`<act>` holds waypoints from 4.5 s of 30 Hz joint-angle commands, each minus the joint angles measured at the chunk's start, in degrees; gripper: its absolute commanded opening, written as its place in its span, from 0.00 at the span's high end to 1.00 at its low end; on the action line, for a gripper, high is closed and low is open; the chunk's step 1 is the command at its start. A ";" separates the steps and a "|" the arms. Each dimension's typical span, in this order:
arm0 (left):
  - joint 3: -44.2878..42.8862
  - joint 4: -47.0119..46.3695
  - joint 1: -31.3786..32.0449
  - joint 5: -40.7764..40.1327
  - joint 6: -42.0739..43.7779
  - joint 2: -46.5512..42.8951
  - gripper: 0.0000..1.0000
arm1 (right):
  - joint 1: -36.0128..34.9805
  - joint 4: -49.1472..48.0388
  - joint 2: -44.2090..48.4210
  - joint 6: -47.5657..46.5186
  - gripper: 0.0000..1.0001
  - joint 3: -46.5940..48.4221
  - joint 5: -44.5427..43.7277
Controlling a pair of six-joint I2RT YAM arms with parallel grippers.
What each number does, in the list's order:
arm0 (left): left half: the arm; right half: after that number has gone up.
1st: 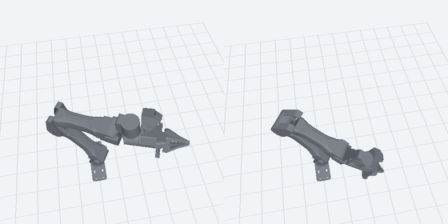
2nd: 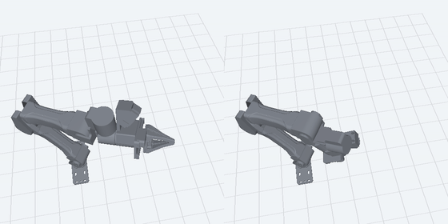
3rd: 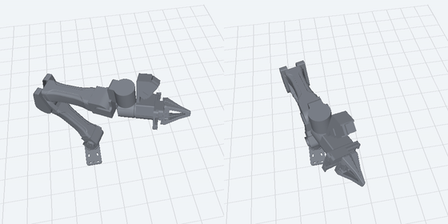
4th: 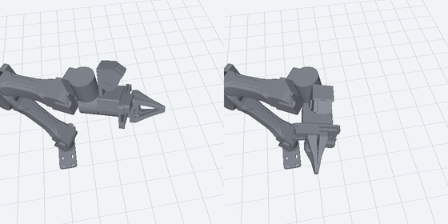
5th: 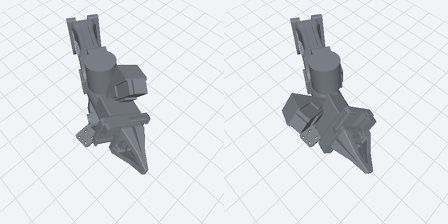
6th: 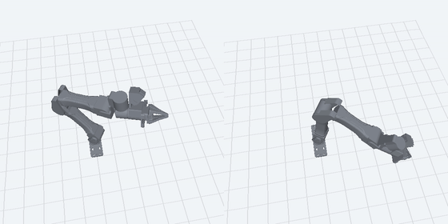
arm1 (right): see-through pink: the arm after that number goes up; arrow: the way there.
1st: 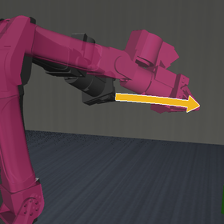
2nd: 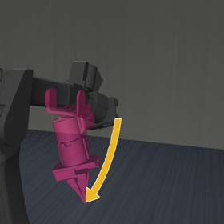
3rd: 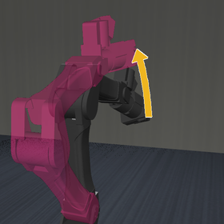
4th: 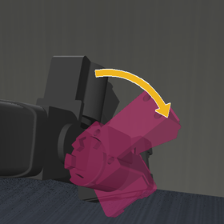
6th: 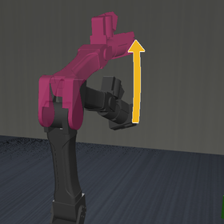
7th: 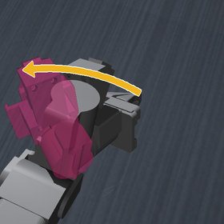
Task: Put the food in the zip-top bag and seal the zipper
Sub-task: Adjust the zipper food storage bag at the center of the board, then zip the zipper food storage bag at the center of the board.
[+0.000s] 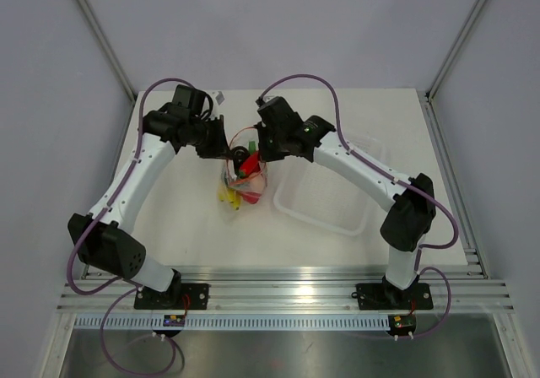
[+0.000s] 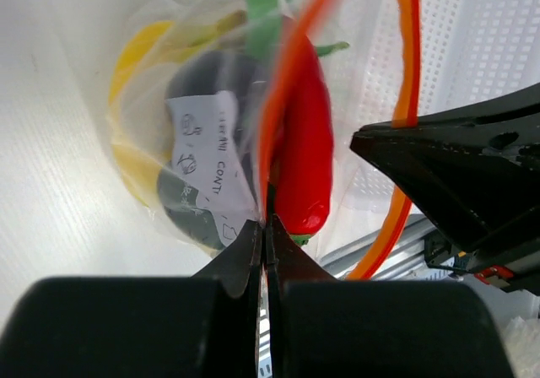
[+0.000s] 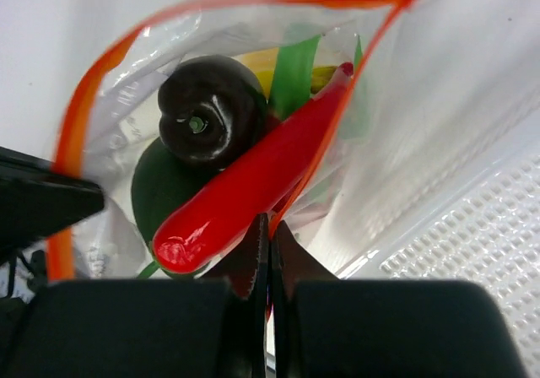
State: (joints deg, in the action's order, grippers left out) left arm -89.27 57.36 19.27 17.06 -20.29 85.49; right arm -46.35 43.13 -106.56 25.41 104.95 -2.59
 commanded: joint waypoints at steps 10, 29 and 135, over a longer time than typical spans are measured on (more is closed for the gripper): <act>-4.41 -1.90 -0.20 -0.89 0.87 2.22 1.00 | -0.76 -6.39 2.59 3.59 0.94 -2.99 -1.90; -3.63 -1.29 0.16 1.49 5.00 2.49 1.00 | 4.42 -5.61 5.31 1.58 0.43 -5.45 -2.51; 13.52 -15.44 11.76 -10.47 15.64 -10.53 1.00 | 10.66 -46.41 19.56 -45.35 0.34 -39.13 37.04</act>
State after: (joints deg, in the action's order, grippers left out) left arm -74.52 44.51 31.46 4.95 -5.76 75.92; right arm -35.35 1.34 -85.60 -12.71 61.91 30.09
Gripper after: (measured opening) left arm 0.005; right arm 0.661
